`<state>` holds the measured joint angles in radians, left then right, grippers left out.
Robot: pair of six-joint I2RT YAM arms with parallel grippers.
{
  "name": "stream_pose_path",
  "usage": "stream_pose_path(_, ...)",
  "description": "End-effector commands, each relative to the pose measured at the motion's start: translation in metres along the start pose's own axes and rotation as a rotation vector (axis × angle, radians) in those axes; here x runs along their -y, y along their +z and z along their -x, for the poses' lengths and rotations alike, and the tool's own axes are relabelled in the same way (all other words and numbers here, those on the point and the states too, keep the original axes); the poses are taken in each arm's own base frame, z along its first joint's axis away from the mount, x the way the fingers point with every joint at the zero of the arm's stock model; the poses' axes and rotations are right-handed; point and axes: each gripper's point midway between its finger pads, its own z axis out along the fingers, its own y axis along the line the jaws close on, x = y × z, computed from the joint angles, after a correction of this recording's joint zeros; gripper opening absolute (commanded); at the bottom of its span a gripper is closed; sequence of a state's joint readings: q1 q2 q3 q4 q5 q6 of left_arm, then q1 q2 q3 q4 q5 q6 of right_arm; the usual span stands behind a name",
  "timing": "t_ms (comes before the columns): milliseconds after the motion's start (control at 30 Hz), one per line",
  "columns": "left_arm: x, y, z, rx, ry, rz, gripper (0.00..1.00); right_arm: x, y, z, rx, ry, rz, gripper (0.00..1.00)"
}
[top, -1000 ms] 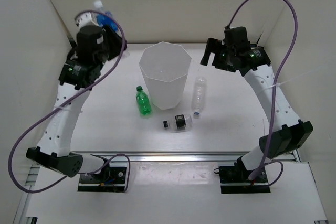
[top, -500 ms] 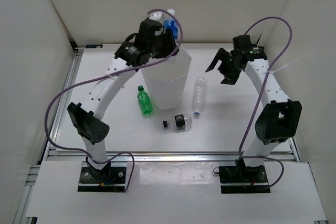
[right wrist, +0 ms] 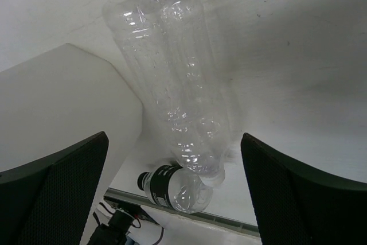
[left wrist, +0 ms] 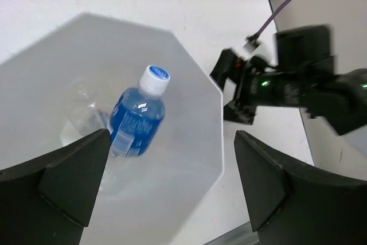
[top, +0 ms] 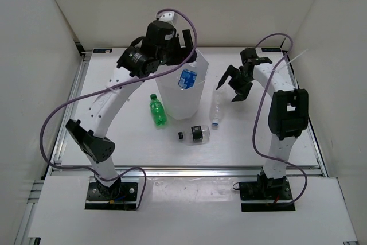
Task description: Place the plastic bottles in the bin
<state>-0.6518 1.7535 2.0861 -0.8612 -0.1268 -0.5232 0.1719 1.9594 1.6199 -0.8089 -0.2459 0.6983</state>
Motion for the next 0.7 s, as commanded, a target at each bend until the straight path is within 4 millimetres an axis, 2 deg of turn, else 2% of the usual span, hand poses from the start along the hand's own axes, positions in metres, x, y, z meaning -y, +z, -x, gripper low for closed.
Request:
stream_pose_path(0, 0.005, -0.086, 0.068, 0.216, -0.003, -0.008, 1.00, -0.024, 0.011, -0.008, -0.017, -0.058, 0.036, 1.00)
stream_pose_path(33, 0.001, -0.097, 0.075, 0.249, -0.002, 0.010, 1.00, -0.023, 0.016, -0.011, -0.021, -0.064, 0.021, 1.00)
stream_pose_path(67, -0.006, -0.129, 0.091, 0.328, -0.021, 0.030, 1.00, -0.026, 0.023, -0.018, -0.039, -0.078, 0.015, 1.00)
stream_pose_path(100, -0.016, -0.131, 0.084, 0.322, -0.020, 0.065, 1.00, -0.021, 0.030, -0.018, -0.047, -0.073, -0.004, 1.00)
stream_pose_path(133, -0.023, -0.141, 0.086, 0.351, -0.028, 0.083, 1.00, -0.020, 0.036, -0.022, -0.053, -0.091, -0.018, 1.00)
stream_pose_path(167, -0.036, -0.170, 0.092, 0.419, -0.059, 0.120, 1.00, -0.018, 0.044, -0.027, -0.072, -0.093, -0.031, 1.00)
stream_pose_path(200, -0.047, -0.177, 0.087, 0.429, -0.073, 0.156, 1.00, -0.017, 0.049, -0.026, -0.075, -0.093, -0.033, 1.00)
stream_pose_path(233, -0.064, -0.167, 0.066, 0.391, -0.068, 0.220, 1.00, -0.014, 0.053, -0.027, -0.083, -0.089, -0.041, 1.00)
stream_pose_path(267, -0.074, -0.171, 0.058, 0.395, -0.096, 0.249, 1.00, -0.008, 0.063, -0.028, -0.094, -0.070, -0.066, 1.00)
stream_pose_path(300, -0.096, -0.177, 0.039, 0.381, -0.134, 0.315, 1.00, -0.005, 0.067, -0.029, -0.102, -0.067, -0.074, 0.96)
stream_pose_path(367, -0.111, -0.183, 0.022, 0.363, -0.166, 0.348, 1.00, 0.003, 0.074, -0.028, -0.097, -0.054, -0.108, 0.91)
stream_pose_path(400, -0.119, -0.192, 0.018, 0.371, -0.193, 0.360, 1.00, 0.006, 0.074, -0.026, -0.088, -0.078, -0.118, 0.84)
stream_pose_path(433, -0.126, -0.188, 0.004, 0.338, -0.205, 0.382, 1.00, 0.010, 0.074, -0.025, -0.082, -0.086, -0.141, 0.72)
stream_pose_path(467, -0.133, -0.189, -0.001, 0.332, -0.214, 0.401, 1.00, 0.014, 0.073, -0.021, -0.073, -0.088, -0.149, 0.68)
stream_pose_path(500, -0.133, -0.192, -0.006, 0.326, -0.214, 0.390, 1.00, 0.017, 0.069, -0.022, -0.070, -0.087, -0.161, 0.65)
stream_pose_path(533, -0.144, -0.184, -0.020, 0.286, -0.201, 0.430, 1.00, 0.019, 0.066, -0.023, -0.064, -0.104, -0.167, 0.59)
stream_pose_path(567, -0.148, -0.184, -0.029, 0.269, -0.218, 0.442, 1.00, 0.015, 0.051, -0.014, -0.020, -0.123, -0.153, 0.56)
stream_pose_path(600, -0.154, -0.183, -0.035, 0.263, -0.228, 0.457, 1.00, 0.015, 0.045, -0.013, -0.005, -0.126, -0.154, 0.54)
stream_pose_path(633, -0.167, -0.172, -0.053, 0.220, -0.222, 0.502, 1.00, 0.013, 0.034, -0.012, 0.013, -0.144, -0.154, 0.50)
stream_pose_path(667, -0.173, -0.169, -0.062, 0.207, -0.225, 0.523, 1.00, 0.002, 0.012, -0.007, 0.067, -0.170, -0.123, 0.48)
